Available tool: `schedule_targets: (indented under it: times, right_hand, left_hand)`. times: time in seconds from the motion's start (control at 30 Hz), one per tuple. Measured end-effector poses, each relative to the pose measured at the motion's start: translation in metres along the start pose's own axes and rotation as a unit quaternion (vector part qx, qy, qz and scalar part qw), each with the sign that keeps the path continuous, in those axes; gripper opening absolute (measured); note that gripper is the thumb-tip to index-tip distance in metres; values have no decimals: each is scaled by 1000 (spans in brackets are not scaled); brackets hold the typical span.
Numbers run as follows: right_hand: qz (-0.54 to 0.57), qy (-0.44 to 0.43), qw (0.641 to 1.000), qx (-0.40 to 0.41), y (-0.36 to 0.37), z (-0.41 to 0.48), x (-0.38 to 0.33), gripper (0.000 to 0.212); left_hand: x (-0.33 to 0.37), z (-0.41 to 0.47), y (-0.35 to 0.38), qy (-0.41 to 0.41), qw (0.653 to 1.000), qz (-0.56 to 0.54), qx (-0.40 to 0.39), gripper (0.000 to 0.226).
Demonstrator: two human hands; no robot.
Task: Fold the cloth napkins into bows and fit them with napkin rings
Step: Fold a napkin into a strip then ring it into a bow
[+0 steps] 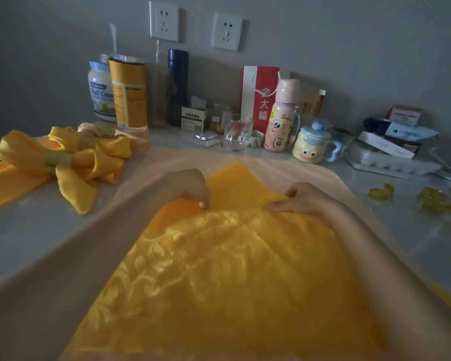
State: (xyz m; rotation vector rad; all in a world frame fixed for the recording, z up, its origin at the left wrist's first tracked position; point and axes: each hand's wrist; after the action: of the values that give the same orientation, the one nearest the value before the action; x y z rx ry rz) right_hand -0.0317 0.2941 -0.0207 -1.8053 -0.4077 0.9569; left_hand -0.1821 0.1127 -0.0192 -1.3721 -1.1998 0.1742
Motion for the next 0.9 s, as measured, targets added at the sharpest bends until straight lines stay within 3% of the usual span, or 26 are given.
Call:
schedule_targets:
  times: [0.1, 0.2, 0.33, 0.5, 0.67, 0.77, 0.83, 0.9]
  right_hand:
    - [20, 5, 1000, -5, 0, 4, 0, 54]
    - [32, -11, 999, -17, -1, 4, 1, 33]
    - [82, -44, 995, 33, 5, 5, 7, 22]
    - [96, -63, 992, 60, 9, 10, 11, 19]
    - [90, -58, 992, 71, 12, 11, 6, 16]
    - [115, -60, 990, 63, 13, 9, -2, 2]
    - [118, -71, 988, 66, 16, 8, -4, 8]
    - [105, -83, 987, 87, 20, 9, -3, 13]
  left_hand:
    - [-2, 10, 8, 21, 994, -87, 57, 30]
    - [-8, 14, 9, 19, 987, -145, 70, 32]
    - [-12, 14, 8, 38, 983, -168, 65, 34]
    - [-12, 14, 7, 39, 983, -170, 60, 28]
    - [-12, 16, 10, 59, 980, -173, 84, 42]
    - [-13, 14, 16, 66, 976, -173, 113, 25]
    - [-14, 13, 18, 74, 968, -194, 138, 14]
    - [-15, 11, 18, 92, 962, -208, 150, 23]
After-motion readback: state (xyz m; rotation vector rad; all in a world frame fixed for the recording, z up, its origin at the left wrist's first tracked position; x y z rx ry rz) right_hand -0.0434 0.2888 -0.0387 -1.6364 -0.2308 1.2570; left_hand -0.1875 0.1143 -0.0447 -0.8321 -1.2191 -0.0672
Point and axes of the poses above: each hand's wrist, its own z-axis towards the middle knuckle, its own y-axis out of the palm, x = y × z, and after that the axes turned 8 degrees about -z, right-handed
